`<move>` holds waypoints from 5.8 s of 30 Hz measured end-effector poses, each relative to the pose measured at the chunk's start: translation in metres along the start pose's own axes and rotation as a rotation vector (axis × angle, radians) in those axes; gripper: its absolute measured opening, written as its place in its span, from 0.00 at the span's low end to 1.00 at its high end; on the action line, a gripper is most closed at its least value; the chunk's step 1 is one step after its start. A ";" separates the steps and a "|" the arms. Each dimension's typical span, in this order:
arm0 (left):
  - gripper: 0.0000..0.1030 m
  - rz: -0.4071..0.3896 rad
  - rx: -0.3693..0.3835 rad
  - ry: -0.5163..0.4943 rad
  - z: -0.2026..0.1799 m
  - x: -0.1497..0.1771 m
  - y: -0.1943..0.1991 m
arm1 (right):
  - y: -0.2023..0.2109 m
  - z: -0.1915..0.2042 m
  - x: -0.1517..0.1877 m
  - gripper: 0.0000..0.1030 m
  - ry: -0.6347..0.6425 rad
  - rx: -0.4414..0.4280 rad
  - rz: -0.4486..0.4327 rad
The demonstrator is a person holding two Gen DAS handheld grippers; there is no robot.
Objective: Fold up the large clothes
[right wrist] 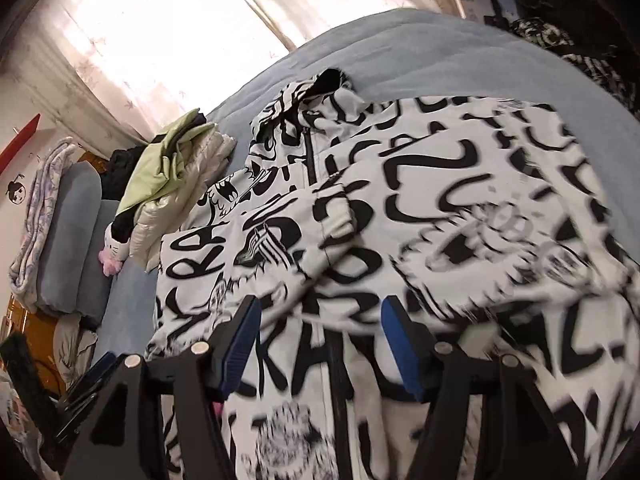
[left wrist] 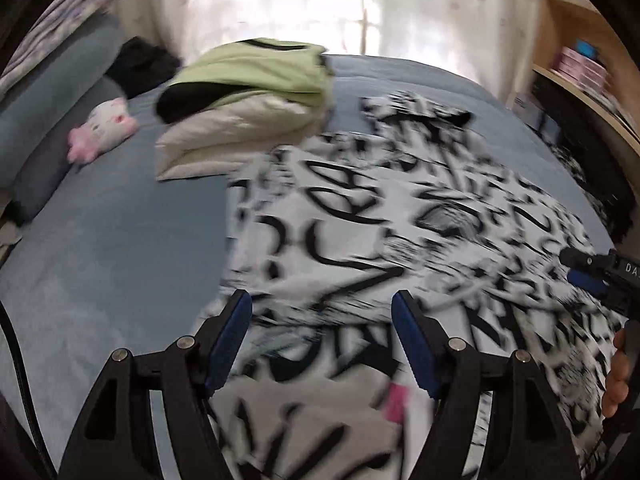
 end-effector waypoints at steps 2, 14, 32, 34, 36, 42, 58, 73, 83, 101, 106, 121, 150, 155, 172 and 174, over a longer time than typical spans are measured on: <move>0.69 -0.005 -0.037 0.042 0.024 -0.006 -0.008 | -0.025 0.001 -0.009 0.61 -0.009 -0.006 0.045; 0.68 0.041 -0.129 0.212 0.104 -0.023 -0.066 | -0.101 0.015 -0.024 0.11 0.011 0.076 0.074; 0.68 0.157 -0.101 0.117 0.083 -0.015 -0.119 | -0.013 -0.025 0.009 0.54 0.110 0.134 0.013; 0.68 0.157 -0.069 0.128 0.089 -0.021 -0.117 | -0.003 -0.027 -0.004 0.71 0.092 0.129 -0.040; 0.68 0.152 -0.053 0.148 0.097 -0.028 -0.116 | -0.007 -0.030 -0.022 0.74 0.078 0.128 -0.055; 0.68 0.207 0.008 0.245 0.124 -0.046 -0.143 | -0.061 -0.036 -0.051 0.74 0.049 0.098 0.042; 0.21 0.159 0.042 0.309 0.118 -0.077 -0.190 | -0.076 0.005 -0.054 0.23 0.312 0.146 -0.130; 0.22 0.082 -0.047 0.260 0.107 -0.069 -0.170 | -0.084 0.006 -0.066 0.42 0.336 0.344 -0.176; 0.22 0.116 0.132 0.179 0.023 -0.025 -0.119 | -0.055 0.065 -0.026 0.44 0.268 0.095 -0.126; 0.05 0.110 0.083 0.174 0.068 0.025 -0.120 | -0.075 -0.026 -0.013 0.56 0.221 0.329 -0.053; 0.05 0.114 0.099 0.208 0.076 0.025 -0.115 | -0.060 -0.035 -0.014 0.57 0.156 0.296 -0.066; 0.14 0.011 0.080 0.314 0.107 0.005 0.008 | 0.018 0.013 0.018 0.58 0.210 0.168 -0.132; 0.43 0.138 0.108 0.194 0.052 0.158 0.085 | 0.132 -0.046 0.146 0.59 0.151 0.163 -0.113; 0.43 0.151 0.104 0.189 0.053 0.167 0.087 | 0.142 -0.059 0.155 0.59 0.151 0.183 -0.110; 0.56 0.243 0.119 0.271 0.078 0.195 0.067 | 0.172 -0.151 0.176 0.59 0.056 0.277 -0.053; 0.56 0.247 0.122 0.278 0.079 0.195 0.065 | 0.174 -0.160 0.177 0.59 0.051 0.301 -0.054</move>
Point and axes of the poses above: each gripper's, at about its wrist camera, not at the fingertips, and y roughly against the way its jaws point, z to its left, x to its underside, the point moved 4 cm from there along -y, roughly the way its jaws point, and after that the axes turned 7 degrees about x, right-handed, at the moved point
